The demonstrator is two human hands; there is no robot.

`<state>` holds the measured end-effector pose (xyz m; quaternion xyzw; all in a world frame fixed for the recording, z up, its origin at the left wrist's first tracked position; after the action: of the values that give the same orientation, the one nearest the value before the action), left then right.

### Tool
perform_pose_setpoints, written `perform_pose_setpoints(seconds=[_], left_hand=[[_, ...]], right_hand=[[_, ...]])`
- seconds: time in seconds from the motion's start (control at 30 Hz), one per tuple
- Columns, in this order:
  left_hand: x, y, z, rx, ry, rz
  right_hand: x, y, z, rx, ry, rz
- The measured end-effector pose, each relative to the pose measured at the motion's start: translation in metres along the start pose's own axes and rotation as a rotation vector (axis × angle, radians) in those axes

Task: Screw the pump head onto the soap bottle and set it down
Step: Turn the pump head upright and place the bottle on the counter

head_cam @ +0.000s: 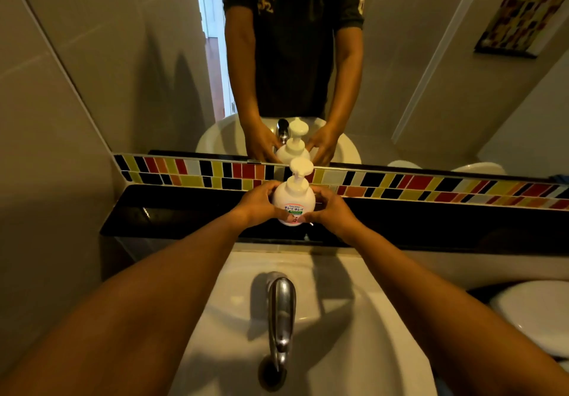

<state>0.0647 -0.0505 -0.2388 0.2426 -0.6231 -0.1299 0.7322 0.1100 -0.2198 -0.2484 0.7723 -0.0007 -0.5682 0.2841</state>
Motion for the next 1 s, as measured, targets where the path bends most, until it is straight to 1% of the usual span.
perform_pose_setpoints(seconds=[0.13, 0.27, 0.3, 0.4, 0.43, 0.53, 0.63, 0.83, 1.0], left_hand=[[0.004, 0.000, -0.008, -0.008, -0.002, -0.007], [0.002, -0.007, -0.015, -0.022, -0.007, -0.020], [0.000, -0.009, -0.017, -0.024, -0.004, -0.021], [-0.006, -0.014, -0.024, -0.033, 0.007, -0.023], [-0.009, -0.016, -0.027, -0.036, 0.012, -0.019], [-0.021, -0.023, -0.034, -0.045, 0.037, -0.011], [-0.035, -0.030, -0.042, -0.054, 0.065, -0.019], [-0.052, -0.044, -0.054, -0.085, 0.086, -0.054], [-0.069, -0.049, -0.063, -0.107, 0.112, -0.085]], right_hand=[[-0.001, 0.007, -0.005, -0.011, -0.013, 0.036], [-0.001, 0.016, -0.009, -0.197, -0.057, 0.084], [-0.002, 0.022, -0.010, -0.201, -0.079, 0.069], [-0.013, 0.041, -0.020, -0.053, -0.120, -0.058], [-0.016, 0.044, -0.025, -0.033, -0.119, -0.132], [-0.021, 0.035, -0.037, -0.129, -0.131, -0.289], [-0.019, 0.019, -0.046, -0.195, -0.133, -0.297], [0.000, 0.006, -0.054, -0.164, -0.224, -0.387], [0.014, -0.005, -0.059, -0.167, -0.270, -0.406]])
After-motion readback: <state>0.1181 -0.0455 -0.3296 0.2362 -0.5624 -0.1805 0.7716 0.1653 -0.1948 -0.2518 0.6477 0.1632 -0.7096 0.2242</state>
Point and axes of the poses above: each hand's wrist, its own z-axis away from the middle knuckle, its own y-axis out of the back of the hand, x = y × z, the point moved 5 cm from there along -z, towards the middle knuckle, and after that the axes turned 8 degrees about y, right-handed, at the moved point
